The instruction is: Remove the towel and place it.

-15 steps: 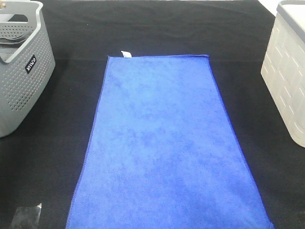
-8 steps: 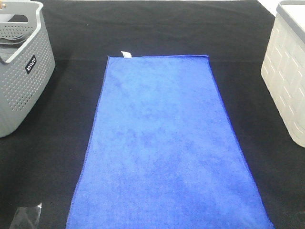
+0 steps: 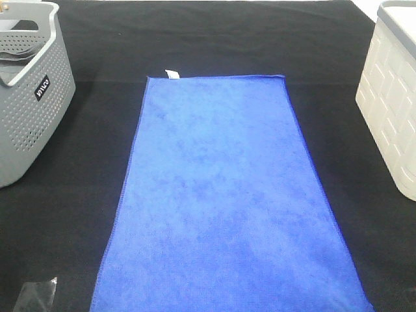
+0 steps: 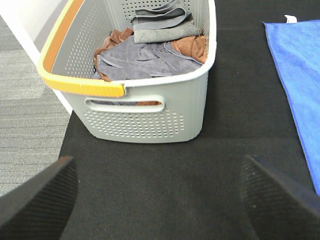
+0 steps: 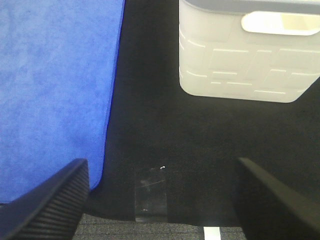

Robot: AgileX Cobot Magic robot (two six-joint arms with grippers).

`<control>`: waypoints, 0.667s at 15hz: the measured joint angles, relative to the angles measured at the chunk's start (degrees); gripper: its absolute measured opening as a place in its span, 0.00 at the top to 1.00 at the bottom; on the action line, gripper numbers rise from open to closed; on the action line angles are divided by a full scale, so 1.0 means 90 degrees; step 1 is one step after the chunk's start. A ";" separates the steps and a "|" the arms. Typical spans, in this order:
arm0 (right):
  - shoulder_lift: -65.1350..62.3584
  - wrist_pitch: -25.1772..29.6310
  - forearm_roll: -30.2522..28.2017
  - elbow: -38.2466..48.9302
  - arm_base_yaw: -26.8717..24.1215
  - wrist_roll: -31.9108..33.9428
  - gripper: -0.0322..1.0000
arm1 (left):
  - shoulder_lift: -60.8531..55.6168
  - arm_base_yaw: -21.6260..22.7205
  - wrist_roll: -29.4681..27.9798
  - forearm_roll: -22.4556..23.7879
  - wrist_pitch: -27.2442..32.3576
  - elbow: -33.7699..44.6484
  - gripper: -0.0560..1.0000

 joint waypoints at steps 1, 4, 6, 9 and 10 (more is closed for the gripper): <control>-0.0286 0.0000 0.0000 0.0204 0.0000 0.0000 0.25 | -0.0299 0.0000 -0.0013 0.0000 0.0064 0.0197 0.18; -0.0624 0.0006 0.0000 0.0503 0.0000 -0.0248 0.25 | -0.1292 0.0000 -0.0083 -0.0013 0.0713 0.0605 0.18; -0.0624 0.0006 0.0000 0.0503 0.0000 -0.0458 0.25 | -0.2050 0.0000 -0.0102 -0.0064 0.1407 0.0637 0.18; -0.0624 -0.0280 0.0006 0.0579 0.0000 -0.0477 0.25 | -0.2534 0.0000 -0.0089 -0.0108 0.1974 0.0688 0.18; -0.0624 -0.0427 0.0006 0.0598 0.0000 -0.0477 0.25 | -0.2534 -0.0013 -0.0089 -0.0185 0.1974 0.0796 0.18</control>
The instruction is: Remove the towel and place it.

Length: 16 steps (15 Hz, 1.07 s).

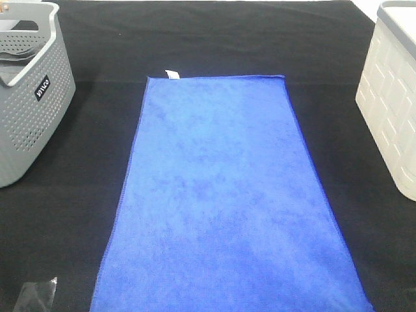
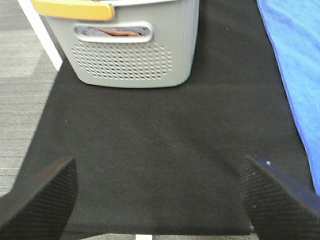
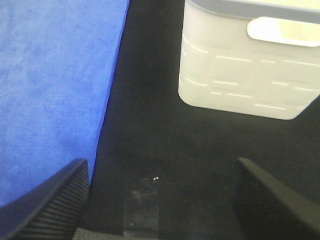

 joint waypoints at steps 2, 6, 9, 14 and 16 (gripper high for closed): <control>0.0000 -0.0248 0.0000 0.0076 0.0000 0.0032 0.25 | 0.0000 -0.0210 0.0032 -0.0146 -0.0197 0.0153 0.18; 0.0000 -0.0573 0.0013 0.0280 0.0000 0.0064 0.25 | 0.0000 -0.0382 -0.0038 -0.0178 -0.0777 0.0337 0.18; 0.0000 -0.0573 0.0019 0.0280 0.0000 0.0064 0.25 | 0.0000 -0.0382 -0.0185 -0.0229 -0.0942 0.0420 0.18; 0.0000 -0.0573 0.0019 0.0280 0.0000 0.0064 0.25 | 0.0000 -0.0382 -0.0204 -0.0274 -0.0955 0.0420 0.18; 0.0000 -0.0573 0.0019 0.0280 0.0000 0.0064 0.25 | 0.0000 -0.0382 -0.0210 -0.0280 -0.0955 0.0420 0.18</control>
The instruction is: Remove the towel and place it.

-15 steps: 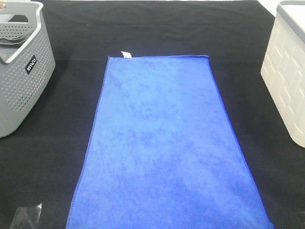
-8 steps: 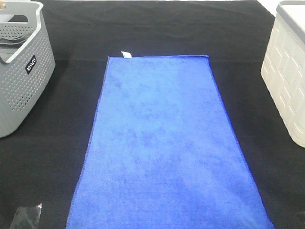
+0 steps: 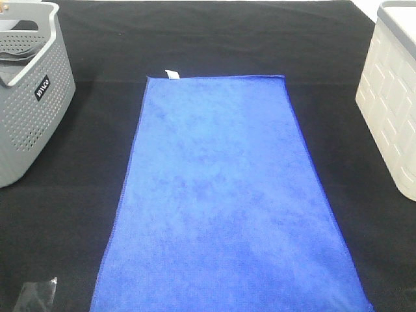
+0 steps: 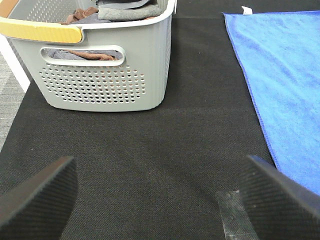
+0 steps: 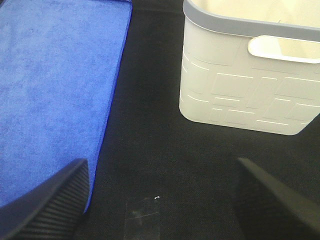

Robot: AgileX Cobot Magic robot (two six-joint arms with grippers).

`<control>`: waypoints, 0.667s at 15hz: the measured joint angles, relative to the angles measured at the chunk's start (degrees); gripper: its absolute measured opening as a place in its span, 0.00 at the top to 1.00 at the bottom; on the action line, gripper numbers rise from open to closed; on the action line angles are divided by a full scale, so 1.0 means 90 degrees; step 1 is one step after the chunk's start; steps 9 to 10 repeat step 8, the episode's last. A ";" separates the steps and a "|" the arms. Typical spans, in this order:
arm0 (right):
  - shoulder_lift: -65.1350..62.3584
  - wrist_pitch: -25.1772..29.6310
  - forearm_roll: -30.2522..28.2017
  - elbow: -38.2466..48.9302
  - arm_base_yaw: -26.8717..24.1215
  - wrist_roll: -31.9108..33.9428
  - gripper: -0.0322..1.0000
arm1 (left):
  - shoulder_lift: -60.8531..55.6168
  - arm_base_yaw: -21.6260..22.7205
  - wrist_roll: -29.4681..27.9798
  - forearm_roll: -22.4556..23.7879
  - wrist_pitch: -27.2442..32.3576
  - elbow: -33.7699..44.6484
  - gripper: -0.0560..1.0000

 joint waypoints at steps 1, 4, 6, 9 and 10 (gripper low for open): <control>0.0000 0.0000 0.0000 0.0000 0.0000 0.0000 0.25 | 0.0000 -0.0038 0.0000 0.0000 0.0000 0.0000 0.18; 0.0000 0.0000 0.0000 0.0000 0.0000 0.0000 0.25 | 0.0000 -0.0070 -0.0019 -0.0146 -0.0013 0.0000 0.18; 0.0000 0.0000 0.0000 0.0000 0.0000 0.0000 0.25 | 0.0000 -0.0070 -0.0019 -0.0223 -0.0013 0.0000 0.18; 0.0000 0.0000 0.0000 0.0000 0.0000 0.0000 0.25 | 0.0000 -0.0070 -0.0019 -0.0223 -0.0013 0.0000 0.18; 0.0000 0.0000 0.0000 0.0000 0.0000 0.0000 0.25 | 0.0000 -0.0070 -0.0019 -0.0223 -0.0013 0.0000 0.18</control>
